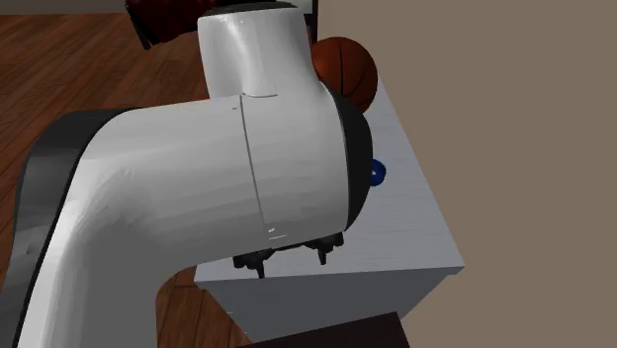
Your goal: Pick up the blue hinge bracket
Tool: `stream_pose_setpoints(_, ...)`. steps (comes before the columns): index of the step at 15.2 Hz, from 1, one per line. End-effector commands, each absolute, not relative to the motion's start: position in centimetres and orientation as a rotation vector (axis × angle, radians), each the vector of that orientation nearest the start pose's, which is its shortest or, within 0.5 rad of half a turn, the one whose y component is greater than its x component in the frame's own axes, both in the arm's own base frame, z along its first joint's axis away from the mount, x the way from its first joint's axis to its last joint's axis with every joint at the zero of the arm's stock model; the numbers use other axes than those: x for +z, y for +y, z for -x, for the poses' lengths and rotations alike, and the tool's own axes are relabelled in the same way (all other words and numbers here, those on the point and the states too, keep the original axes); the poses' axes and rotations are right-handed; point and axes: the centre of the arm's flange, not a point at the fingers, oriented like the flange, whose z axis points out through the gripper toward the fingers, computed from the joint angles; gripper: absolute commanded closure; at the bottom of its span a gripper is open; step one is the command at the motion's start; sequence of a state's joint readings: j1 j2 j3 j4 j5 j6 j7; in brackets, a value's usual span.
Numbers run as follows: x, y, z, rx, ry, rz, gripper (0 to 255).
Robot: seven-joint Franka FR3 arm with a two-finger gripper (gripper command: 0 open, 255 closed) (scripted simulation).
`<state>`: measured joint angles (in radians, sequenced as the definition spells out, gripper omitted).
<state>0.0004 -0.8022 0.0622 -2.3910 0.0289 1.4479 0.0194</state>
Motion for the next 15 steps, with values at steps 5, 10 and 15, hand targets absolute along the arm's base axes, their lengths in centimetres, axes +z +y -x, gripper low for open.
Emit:
stream_pose_setpoints(5, 56.6, -1.5, -30.2, 0.207, -0.335, 3.178, 0)
stream_pose_setpoints(10, 56.5, -6.2, -33.2, 0.182, -0.715, 3.166, 0)
stream_pose_setpoints(15, 56.5, -10.0, -37.1, 0.155, -1.097, 3.107, 0)
